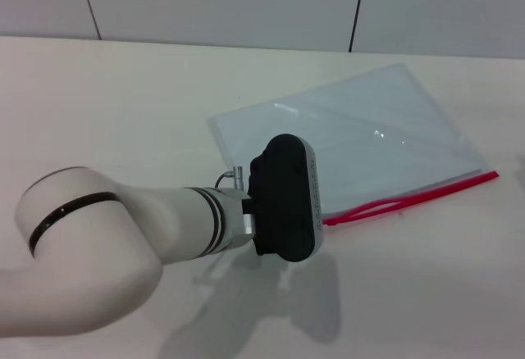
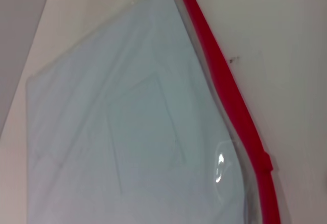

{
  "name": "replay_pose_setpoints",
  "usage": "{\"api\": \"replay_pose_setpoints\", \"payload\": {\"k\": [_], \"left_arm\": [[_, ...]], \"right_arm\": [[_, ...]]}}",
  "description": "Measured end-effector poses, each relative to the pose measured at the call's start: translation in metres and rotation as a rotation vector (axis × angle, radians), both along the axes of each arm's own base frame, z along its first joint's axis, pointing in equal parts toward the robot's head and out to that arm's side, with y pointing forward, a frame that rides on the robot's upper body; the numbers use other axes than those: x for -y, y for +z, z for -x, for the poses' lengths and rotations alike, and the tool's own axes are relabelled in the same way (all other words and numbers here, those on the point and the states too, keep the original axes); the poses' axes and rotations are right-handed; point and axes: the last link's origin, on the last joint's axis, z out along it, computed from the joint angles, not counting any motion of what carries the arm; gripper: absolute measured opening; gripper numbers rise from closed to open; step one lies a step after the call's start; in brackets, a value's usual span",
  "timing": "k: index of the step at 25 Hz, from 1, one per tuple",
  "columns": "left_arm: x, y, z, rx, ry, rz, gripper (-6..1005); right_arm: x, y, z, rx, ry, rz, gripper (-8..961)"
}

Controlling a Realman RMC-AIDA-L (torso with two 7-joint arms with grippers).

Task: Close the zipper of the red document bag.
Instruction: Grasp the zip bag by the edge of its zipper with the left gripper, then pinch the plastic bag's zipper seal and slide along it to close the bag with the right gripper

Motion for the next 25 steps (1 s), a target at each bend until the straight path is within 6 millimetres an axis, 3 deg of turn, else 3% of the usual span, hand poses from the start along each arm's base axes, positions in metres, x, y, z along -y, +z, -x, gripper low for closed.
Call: {"api": "replay_pose_setpoints", "payload": {"k": [7, 13, 16, 25], "left_arm": [[-0.006, 0.006, 0.0, 0.026, 0.007, -0.029, 93], [-0.018, 0.023, 0.003, 0.137, -0.012, -0.133, 55], [-0.021, 0.031, 0.005, 0.198, -0.047, -0.193, 55], [-0.018, 0.038, 0.005, 0.256, -0.133, -0.257, 56]], "right_arm": [[0.0, -0.011, 0.019, 0.152, 0.161, 0.107, 862], [-0.004, -0.023, 0.036, 0.339, 0.317, 0.222, 859], [-0.004, -0.037, 0.046, 0.498, 0.413, 0.25, 856], [0.003, -0.067, 0.06, 0.729, 0.592, 0.338, 857]]}}
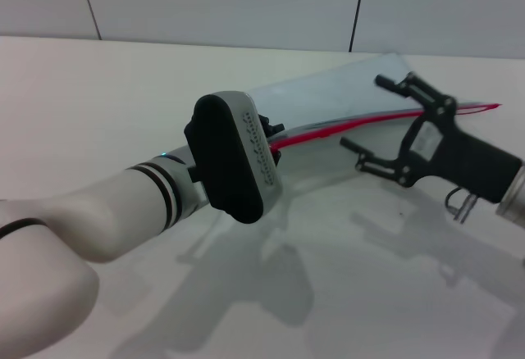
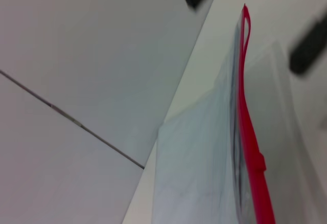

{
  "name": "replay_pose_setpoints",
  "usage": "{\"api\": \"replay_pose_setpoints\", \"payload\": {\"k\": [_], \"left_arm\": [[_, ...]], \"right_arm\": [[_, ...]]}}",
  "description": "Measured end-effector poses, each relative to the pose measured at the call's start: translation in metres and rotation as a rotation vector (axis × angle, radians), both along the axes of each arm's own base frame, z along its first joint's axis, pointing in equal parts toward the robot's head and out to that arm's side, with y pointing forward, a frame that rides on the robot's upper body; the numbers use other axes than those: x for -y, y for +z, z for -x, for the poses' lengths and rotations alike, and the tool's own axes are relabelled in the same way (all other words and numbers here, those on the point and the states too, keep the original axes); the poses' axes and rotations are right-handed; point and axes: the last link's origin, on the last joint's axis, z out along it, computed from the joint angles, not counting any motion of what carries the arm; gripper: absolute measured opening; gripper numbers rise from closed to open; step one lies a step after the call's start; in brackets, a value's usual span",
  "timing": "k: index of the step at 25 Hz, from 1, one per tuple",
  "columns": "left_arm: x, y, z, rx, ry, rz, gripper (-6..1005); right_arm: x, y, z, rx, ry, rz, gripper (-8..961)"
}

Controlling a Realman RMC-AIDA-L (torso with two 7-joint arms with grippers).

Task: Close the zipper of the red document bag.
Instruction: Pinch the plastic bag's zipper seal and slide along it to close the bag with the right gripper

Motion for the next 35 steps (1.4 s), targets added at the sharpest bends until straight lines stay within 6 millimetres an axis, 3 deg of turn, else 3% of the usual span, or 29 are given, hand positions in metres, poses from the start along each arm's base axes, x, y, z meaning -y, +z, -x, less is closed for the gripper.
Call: {"api": "replay_pose_setpoints", "payload": {"k": [9, 15, 20, 26, 35], "left_arm": [[0.005, -0.005, -0.002, -0.009, -0.019, 0.015, 57], [0.006, -0.007, -0.004, -0.012, -0.028, 0.024, 57], [0.007, -0.007, -0.004, -0.012, -0.027, 0.024, 57], [0.007, -0.007, -0.003, -0.012, -0.026, 0.025, 58], [0.007, -0.007, -0.003, -0.014, -0.027, 0.023, 58]], "right_arm": [[-0.003, -0.039, 0.009, 0.218, 0.095, -0.105, 857], [-0.008, -0.045, 0.008, 0.294, 0.104, -0.164, 813], [-0.007, -0.045, 0.007, 0.319, 0.123, -0.243, 744], [0.0, -0.048, 0.003, 0.37, 0.163, -0.287, 576], [0.001, -0.056, 0.003, 0.412, 0.173, -0.287, 408]]}}
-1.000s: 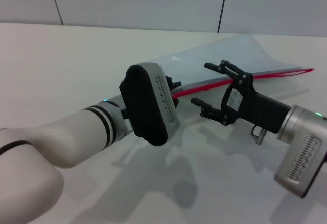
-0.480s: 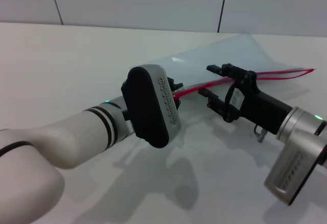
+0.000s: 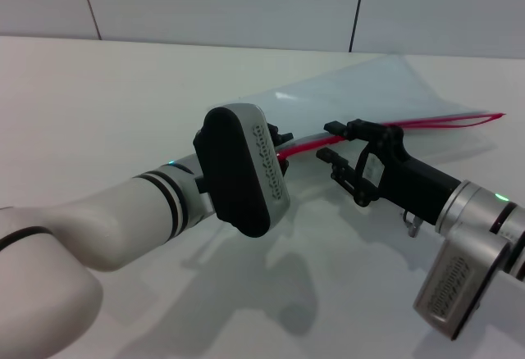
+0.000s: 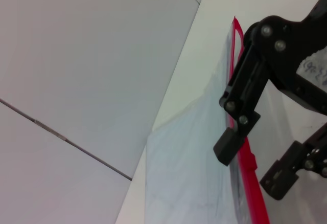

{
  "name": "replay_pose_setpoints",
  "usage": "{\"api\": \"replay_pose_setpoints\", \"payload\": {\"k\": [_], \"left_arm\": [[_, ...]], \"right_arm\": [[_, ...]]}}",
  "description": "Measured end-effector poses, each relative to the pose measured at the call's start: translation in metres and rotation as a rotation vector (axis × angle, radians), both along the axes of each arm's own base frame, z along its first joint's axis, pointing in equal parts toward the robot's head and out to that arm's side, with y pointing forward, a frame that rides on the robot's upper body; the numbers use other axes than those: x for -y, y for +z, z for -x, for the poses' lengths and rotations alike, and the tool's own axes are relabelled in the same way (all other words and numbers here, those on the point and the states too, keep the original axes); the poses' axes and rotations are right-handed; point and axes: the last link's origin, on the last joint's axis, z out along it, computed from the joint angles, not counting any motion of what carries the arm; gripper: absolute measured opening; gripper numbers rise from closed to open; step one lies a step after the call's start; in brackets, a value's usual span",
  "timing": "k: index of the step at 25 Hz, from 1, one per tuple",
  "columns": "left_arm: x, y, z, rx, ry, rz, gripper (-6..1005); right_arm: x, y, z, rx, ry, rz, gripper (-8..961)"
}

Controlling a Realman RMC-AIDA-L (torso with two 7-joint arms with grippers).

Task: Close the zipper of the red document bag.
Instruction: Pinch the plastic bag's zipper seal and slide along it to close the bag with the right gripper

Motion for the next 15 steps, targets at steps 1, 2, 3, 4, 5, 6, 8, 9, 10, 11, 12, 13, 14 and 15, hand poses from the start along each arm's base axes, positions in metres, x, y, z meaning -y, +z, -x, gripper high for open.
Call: {"api": "replay_pose_setpoints", "payload": {"k": [1, 2, 3, 4, 5, 6, 8, 9, 10, 11, 12, 13, 14, 15], "left_arm": [[0.0, 0.0, 0.0001, 0.0, 0.0, 0.0, 58], [0.0, -0.0001, 0.0001, -0.001, 0.001, 0.001, 59], [0.0, -0.0002, 0.0002, -0.002, 0.001, 0.001, 59], [-0.0001, -0.0002, 0.0003, -0.002, 0.001, 0.001, 59], [-0.0002, -0.0003, 0.0004, -0.003, 0.002, 0.002, 59], [-0.0002, -0.0004, 0.0005, -0.004, 0.002, 0.002, 59], [-0.0001, -0.0005, 0.0006, -0.004, 0.002, 0.003, 59], [0.0, -0.0006, 0.0006, -0.005, 0.002, 0.003, 59], [0.0001, -0.0008, 0.0005, -0.006, 0.001, 0.004, 59], [0.0001, -0.0008, 0.0005, -0.006, 0.001, 0.004, 59], [0.0001, -0.0008, 0.0005, -0.006, 0.001, 0.004, 59], [0.0007, -0.0015, 0.0, -0.012, -0.007, 0.006, 59], [0.0007, -0.0015, 0.0, -0.012, -0.007, 0.006, 59], [0.001, -0.0021, 0.0003, -0.015, -0.008, 0.007, 59]], "right_arm": [[-0.0001, -0.0002, -0.0003, 0.006, 0.002, -0.002, 401], [-0.0002, -0.0004, -0.0005, 0.011, 0.003, -0.003, 394], [-0.0003, -0.0005, -0.0006, 0.014, 0.005, -0.005, 387], [-0.0003, -0.0006, -0.0006, 0.017, 0.007, -0.006, 380], [-0.0003, -0.0006, -0.0005, 0.019, 0.01, -0.008, 373], [-0.0003, -0.0006, -0.0004, 0.022, 0.013, -0.01, 350], [-0.0004, -0.0006, -0.0003, 0.022, 0.014, -0.01, 303], [-0.0005, -0.0006, -0.0002, 0.022, 0.014, -0.01, 280], [-0.0006, -0.0008, -0.0003, 0.024, 0.014, -0.01, 257], [-0.0009, -0.0012, -0.0005, 0.028, 0.012, -0.008, 247], [-0.001, -0.0017, -0.001, 0.032, 0.009, -0.007, 237], [-0.0012, -0.0022, -0.0015, 0.036, 0.006, -0.005, 227], [-0.0012, -0.0029, -0.0018, 0.04, 0.002, -0.003, 217], [-0.0013, -0.0036, -0.0019, 0.043, -0.001, -0.001, 207]]}}
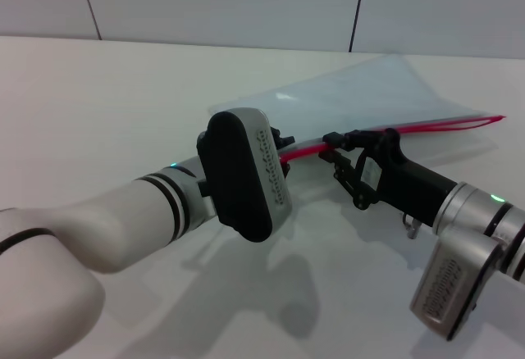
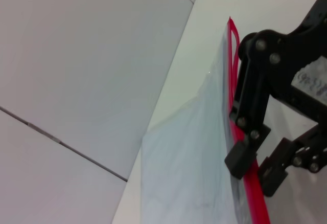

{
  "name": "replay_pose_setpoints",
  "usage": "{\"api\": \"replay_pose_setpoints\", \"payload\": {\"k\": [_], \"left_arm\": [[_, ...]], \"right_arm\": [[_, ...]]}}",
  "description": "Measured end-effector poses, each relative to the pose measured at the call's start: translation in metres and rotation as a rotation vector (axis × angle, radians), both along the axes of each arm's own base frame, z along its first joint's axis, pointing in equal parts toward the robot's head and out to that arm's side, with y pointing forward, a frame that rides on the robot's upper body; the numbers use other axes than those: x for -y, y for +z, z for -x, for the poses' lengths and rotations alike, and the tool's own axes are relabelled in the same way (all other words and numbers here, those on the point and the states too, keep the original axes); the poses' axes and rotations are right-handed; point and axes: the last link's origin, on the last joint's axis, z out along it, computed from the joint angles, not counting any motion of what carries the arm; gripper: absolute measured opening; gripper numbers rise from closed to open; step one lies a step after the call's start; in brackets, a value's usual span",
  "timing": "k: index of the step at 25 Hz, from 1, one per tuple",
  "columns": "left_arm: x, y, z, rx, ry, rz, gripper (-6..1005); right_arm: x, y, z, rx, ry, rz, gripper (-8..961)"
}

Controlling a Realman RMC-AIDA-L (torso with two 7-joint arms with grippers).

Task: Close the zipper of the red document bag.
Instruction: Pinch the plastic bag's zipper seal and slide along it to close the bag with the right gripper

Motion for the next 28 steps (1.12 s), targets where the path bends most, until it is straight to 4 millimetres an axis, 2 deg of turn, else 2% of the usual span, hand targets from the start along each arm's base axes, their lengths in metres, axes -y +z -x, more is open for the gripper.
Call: {"api": "replay_pose_setpoints", "payload": {"k": [11, 19, 28], "left_arm": [[0.0013, -0.0018, -0.0006, -0.003, -0.005, 0.006, 60], [0.0016, -0.0022, -0.0001, -0.004, -0.004, 0.007, 61], [0.0019, -0.0023, 0.0, -0.003, -0.004, 0.008, 61]], "right_arm": [[-0.0012, -0.0018, 0.0, 0.011, -0.008, 0.005, 187], [-0.0019, -0.0026, -0.0015, 0.024, -0.015, 0.005, 91], [-0.0005, -0.0081, -0.0017, 0.058, -0.019, -0.035, 80]]}}
